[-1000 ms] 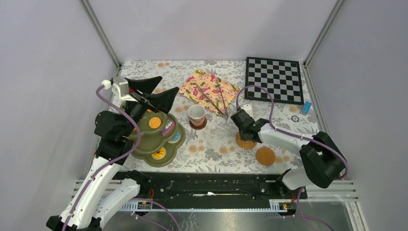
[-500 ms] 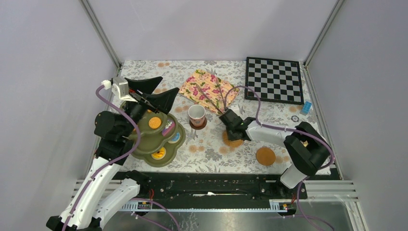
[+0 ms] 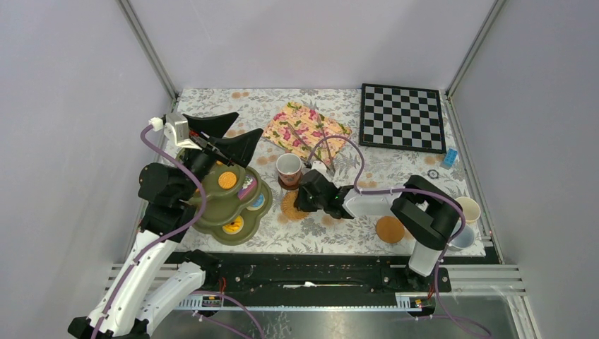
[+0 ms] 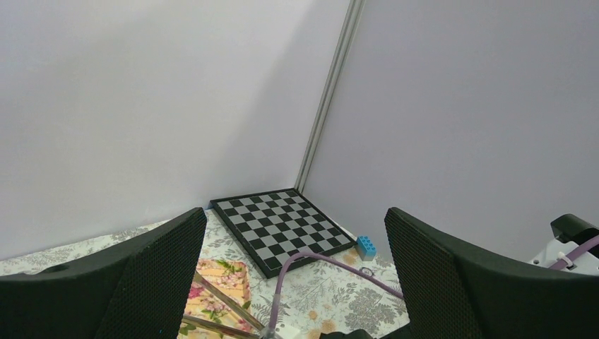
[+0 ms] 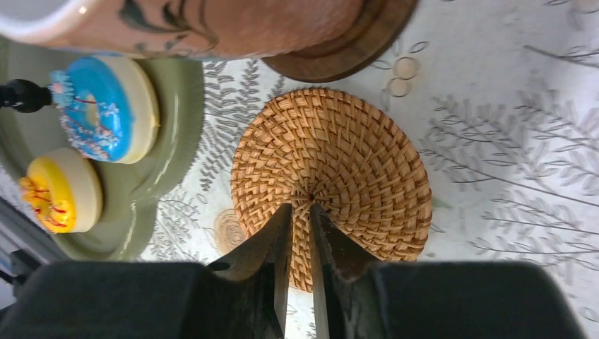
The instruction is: Serve the afternoon tea
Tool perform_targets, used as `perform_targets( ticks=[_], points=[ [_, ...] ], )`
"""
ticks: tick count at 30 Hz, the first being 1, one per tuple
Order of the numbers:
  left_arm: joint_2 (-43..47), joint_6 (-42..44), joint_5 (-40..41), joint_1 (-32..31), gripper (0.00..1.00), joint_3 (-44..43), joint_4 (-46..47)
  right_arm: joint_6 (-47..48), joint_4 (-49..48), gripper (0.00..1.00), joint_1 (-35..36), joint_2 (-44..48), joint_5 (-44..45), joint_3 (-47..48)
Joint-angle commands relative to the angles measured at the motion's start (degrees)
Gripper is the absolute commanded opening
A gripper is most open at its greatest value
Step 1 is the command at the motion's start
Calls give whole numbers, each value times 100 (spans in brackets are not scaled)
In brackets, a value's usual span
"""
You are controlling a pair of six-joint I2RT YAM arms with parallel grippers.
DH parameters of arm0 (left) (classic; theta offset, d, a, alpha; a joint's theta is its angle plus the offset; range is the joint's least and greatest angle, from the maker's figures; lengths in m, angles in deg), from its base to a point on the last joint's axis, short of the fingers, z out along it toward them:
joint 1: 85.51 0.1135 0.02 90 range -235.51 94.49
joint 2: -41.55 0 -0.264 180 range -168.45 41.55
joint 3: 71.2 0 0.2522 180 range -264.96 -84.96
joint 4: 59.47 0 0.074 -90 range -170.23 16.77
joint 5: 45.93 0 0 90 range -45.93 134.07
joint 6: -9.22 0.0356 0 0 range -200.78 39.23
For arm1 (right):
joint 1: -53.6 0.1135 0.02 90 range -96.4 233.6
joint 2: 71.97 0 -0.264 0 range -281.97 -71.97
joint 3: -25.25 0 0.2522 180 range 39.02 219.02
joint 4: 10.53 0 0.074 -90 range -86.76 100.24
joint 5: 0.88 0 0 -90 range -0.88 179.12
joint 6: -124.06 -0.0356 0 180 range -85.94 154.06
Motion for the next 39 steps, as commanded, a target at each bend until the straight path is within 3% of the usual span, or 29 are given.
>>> perform_targets(
  ticks=[1, 16, 22, 25, 29, 34, 36, 39],
  points=[
    [64, 63, -52, 26, 99, -47, 174, -485, -291, 22, 218, -210, -86, -111],
    [53, 63, -82, 24, 99, -53, 169, -362, -289, 23, 280, -132, 219, -98],
    [-3, 22, -146, 24, 99, -52, 193, 229, 593, 27, 324, 1180, 719, 431],
    [-9, 19, -136, 24, 99, -48, 196, 600, 1533, 35, 319, 2004, 1449, 625],
    [-3, 0, -157, 24, 99, -45, 208, 1568, 1931, 55, 307, 3253, 2595, 144],
    [12, -67, -217, 7, 99, -35, 264, 3016, 2326, 75, 96, 4445, 5400, -606],
    [-7, -85, -233, -2, 99, -26, 279, 3073, 2570, 81, -556, 4656, 6013, -753],
    [-46, -78, -218, -20, 99, -17, 279, 2761, 2950, 81, -1836, 4985, 5672, -846]
  ],
)
